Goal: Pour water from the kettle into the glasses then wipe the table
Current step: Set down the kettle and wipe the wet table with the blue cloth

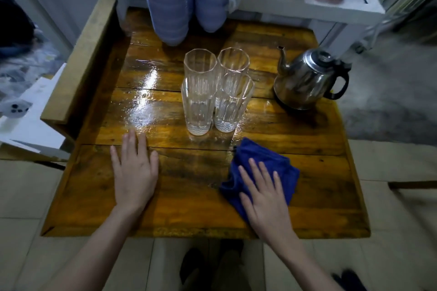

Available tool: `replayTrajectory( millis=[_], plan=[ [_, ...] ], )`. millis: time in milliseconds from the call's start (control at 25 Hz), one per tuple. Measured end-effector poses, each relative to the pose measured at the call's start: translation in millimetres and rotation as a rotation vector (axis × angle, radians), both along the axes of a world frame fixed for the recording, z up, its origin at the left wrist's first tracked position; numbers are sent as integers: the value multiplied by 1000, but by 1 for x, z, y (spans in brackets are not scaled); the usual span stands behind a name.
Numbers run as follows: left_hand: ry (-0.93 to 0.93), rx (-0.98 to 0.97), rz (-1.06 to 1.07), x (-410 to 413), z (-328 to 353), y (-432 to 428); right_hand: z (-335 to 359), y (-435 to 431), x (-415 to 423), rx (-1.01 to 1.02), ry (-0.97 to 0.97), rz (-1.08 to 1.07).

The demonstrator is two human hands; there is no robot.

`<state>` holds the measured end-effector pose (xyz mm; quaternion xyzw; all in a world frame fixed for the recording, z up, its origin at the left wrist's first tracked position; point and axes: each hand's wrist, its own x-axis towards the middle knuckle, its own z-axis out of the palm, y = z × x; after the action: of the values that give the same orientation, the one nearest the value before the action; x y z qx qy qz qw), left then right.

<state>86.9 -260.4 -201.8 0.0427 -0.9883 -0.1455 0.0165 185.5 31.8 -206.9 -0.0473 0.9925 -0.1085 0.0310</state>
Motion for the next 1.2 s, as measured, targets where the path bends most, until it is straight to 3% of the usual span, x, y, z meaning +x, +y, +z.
replayTrajectory(
  millis=[280, 440, 720, 920, 1200],
  plan=[
    [-7, -36, 18, 0, -3, 1, -1, 38, -93, 17, -9, -199],
    [-12, -55, 18, 0, -3, 2, -1, 31, -124, 69, -12, -66],
    [-12, -44, 40, 0, 2, 5, 0, 68, -79, 19, -19, 239],
    [-16, -36, 54, -1, 5, 8, 2, 81, -87, 2, -32, 149],
    [-19, -21, 59, -2, 4, 7, 0, 67, -181, -71, -17, 136]
  ],
)
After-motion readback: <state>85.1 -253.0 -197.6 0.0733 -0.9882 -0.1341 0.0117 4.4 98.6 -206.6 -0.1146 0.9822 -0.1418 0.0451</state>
